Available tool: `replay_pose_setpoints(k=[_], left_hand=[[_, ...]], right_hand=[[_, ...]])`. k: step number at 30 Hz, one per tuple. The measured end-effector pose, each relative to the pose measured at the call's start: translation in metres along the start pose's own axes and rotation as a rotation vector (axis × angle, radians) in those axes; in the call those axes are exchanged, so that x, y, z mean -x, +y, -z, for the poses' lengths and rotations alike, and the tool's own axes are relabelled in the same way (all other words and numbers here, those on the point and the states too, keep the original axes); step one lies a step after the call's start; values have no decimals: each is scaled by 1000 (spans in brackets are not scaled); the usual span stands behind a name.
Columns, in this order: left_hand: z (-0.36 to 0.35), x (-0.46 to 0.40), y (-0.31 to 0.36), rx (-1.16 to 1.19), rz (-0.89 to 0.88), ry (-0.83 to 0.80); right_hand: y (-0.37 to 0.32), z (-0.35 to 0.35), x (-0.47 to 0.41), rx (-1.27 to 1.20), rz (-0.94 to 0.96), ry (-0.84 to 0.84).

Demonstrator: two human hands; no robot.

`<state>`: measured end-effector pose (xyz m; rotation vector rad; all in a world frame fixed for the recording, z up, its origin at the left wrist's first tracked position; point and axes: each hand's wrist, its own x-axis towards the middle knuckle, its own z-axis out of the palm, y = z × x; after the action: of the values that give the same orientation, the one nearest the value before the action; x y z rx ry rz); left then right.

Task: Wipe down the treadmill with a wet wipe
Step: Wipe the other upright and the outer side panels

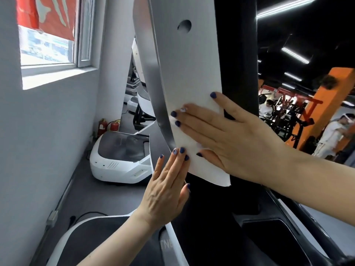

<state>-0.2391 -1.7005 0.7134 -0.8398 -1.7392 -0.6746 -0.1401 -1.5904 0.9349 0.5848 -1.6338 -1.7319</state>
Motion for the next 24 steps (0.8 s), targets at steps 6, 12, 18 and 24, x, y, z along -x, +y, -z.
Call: replay_pose_setpoints(k=[6, 12, 18, 24], left_hand=[[3, 7, 0, -29, -23, -58], [3, 16, -1, -53, -32, -119], [3, 16, 2, -24, -18, -128], [4, 31, 20, 93, 3, -206]], right_hand=[[6, -1, 38, -168, -72, 76], [-13, -2, 4, -82, -31, 27], [-25, -9, -14, -46, -9, 23], [-22, -13, 37, -86, -6, 26]])
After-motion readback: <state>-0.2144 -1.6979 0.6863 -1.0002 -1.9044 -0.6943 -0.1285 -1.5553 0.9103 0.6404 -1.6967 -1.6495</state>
